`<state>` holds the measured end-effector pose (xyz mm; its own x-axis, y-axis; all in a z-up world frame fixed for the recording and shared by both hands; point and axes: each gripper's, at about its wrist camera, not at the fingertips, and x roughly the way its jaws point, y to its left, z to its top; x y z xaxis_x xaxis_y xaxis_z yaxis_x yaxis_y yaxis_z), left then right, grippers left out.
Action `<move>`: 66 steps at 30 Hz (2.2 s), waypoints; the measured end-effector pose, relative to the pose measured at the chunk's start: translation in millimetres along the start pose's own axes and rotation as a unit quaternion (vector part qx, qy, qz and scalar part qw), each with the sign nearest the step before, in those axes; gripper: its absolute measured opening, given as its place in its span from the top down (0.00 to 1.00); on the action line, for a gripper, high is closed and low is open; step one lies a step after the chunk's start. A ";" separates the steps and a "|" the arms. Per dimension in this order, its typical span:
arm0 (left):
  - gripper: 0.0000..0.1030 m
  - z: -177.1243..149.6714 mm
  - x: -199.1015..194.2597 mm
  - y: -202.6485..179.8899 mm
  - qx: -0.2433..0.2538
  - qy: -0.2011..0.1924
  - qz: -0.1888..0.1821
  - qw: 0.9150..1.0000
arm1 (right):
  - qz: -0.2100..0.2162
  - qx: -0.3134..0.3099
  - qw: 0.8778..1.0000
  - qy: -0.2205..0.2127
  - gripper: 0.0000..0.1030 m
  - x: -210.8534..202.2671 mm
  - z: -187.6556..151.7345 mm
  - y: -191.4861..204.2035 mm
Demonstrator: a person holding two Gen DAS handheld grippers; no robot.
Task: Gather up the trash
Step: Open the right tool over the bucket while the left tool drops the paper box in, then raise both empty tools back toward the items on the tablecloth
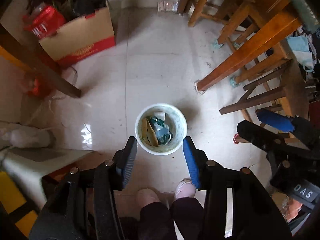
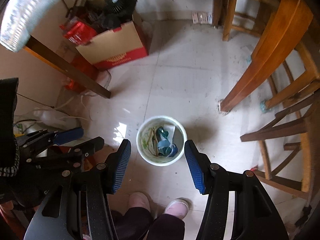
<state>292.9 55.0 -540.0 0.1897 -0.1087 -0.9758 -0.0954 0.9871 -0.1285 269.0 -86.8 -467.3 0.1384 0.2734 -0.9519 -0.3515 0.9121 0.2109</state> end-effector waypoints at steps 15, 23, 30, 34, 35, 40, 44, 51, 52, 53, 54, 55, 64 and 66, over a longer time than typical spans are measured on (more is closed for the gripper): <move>0.54 12.7 -254.3 -18.0 0.018 -0.126 0.003 0.992 | -0.016 -0.029 0.995 -0.096 0.50 -197.2 27.6 63.3; 0.54 2.7 -367.8 -16.7 0.028 -0.200 -0.016 0.979 | -0.039 -0.024 0.985 -0.169 0.50 -302.7 25.3 95.9; 0.54 -7.2 -437.4 -3.9 0.029 -0.261 -0.023 0.965 | -0.059 -0.014 0.969 -0.238 0.50 -376.4 23.4 118.5; 0.54 -9.6 -457.4 2.4 0.032 -0.281 -0.022 0.959 | -0.068 -0.010 0.960 -0.273 0.50 -398.4 21.5 124.7; 0.54 -9.0 -463.3 2.8 0.033 -0.288 -0.019 0.957 | -0.069 -0.010 0.958 -0.277 0.50 -401.1 22.3 125.2; 0.52 -1.1 -481.1 1.1 0.040 -0.312 -0.012 0.949 | -0.070 0.000 0.953 -0.293 0.50 -413.4 31.5 121.7; 0.50 16.6 -485.8 -3.3 0.044 -0.328 -0.002 0.944 | -0.067 0.002 0.949 -0.307 0.50 -420.0 42.1 114.7; 0.47 69.2 -466.6 -18.7 0.030 -0.324 0.003 0.946 | -0.064 -0.004 0.948 -0.312 0.50 -409.7 86.5 89.6; 0.47 81.5 -464.4 -22.8 0.031 -0.324 0.005 0.945 | -0.061 -0.006 0.949 -0.308 0.50 -406.8 97.4 84.0; 0.47 93.6 -462.8 -26.8 0.031 -0.326 0.005 0.945 | -0.060 -0.008 0.950 -0.305 0.50 -405.1 105.4 79.9; 0.47 102.8 -461.9 -29.2 0.031 -0.327 0.007 0.944 | -0.058 -0.011 0.951 -0.304 0.50 -404.1 114.8 74.8; 0.47 116.5 -460.8 -33.5 0.028 -0.330 0.009 0.944 | -0.056 -0.014 0.951 -0.303 0.50 -403.8 125.5 69.0; 0.47 206.6 -446.5 -63.9 0.000 -0.330 0.020 0.944 | -0.041 -0.049 0.953 -0.296 0.50 -402.7 200.2 27.5; 0.47 222.9 -440.0 -66.7 -0.005 -0.321 0.021 0.947 | -0.042 -0.056 0.954 -0.293 0.50 -398.9 213.4 20.4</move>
<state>433.6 63.2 -62.7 0.7405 0.0286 -0.6715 -0.1253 0.9874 -0.0962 404.1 -112.1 -35.9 0.6526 0.3550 -0.6694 -0.4085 0.9089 0.0838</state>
